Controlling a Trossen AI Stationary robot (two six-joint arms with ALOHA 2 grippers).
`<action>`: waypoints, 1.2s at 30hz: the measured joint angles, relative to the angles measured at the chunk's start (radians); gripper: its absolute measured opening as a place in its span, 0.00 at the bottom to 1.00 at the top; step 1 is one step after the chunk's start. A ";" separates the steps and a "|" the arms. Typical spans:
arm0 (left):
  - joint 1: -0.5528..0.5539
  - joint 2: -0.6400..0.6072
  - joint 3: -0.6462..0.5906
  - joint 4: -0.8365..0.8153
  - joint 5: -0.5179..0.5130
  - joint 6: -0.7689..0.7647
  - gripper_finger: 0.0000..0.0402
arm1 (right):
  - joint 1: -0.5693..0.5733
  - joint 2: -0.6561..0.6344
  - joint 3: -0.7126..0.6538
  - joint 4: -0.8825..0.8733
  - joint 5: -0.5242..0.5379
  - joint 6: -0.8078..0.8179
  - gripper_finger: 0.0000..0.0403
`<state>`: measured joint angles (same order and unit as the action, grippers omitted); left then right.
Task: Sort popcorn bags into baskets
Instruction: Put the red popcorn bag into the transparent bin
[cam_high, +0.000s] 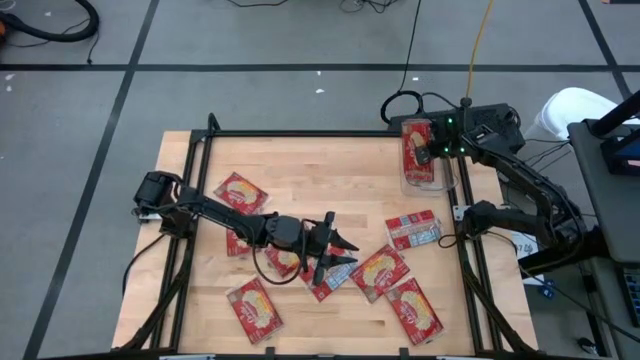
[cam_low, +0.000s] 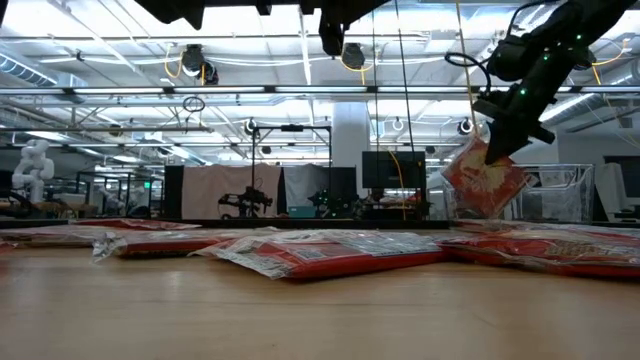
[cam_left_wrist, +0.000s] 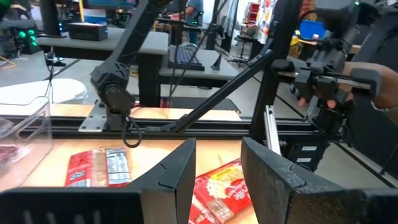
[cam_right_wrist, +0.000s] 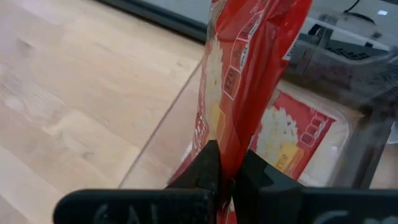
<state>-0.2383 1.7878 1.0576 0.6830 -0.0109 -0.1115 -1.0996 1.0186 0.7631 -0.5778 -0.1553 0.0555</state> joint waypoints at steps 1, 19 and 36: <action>0.004 0.000 0.000 0.000 0.000 0.000 0.33 | 0.000 0.000 -0.010 0.016 0.000 0.000 0.02; 0.069 0.000 0.000 0.000 0.001 -0.019 0.33 | 0.001 0.000 -0.039 0.073 0.030 -0.005 0.07; 0.081 0.000 0.000 -0.022 0.002 0.001 0.33 | 0.091 -0.007 -0.038 0.093 0.240 -0.084 0.34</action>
<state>-0.1571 1.7878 1.0576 0.6610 -0.0090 -0.1108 -1.0089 1.0114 0.7254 -0.4843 0.0844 -0.0283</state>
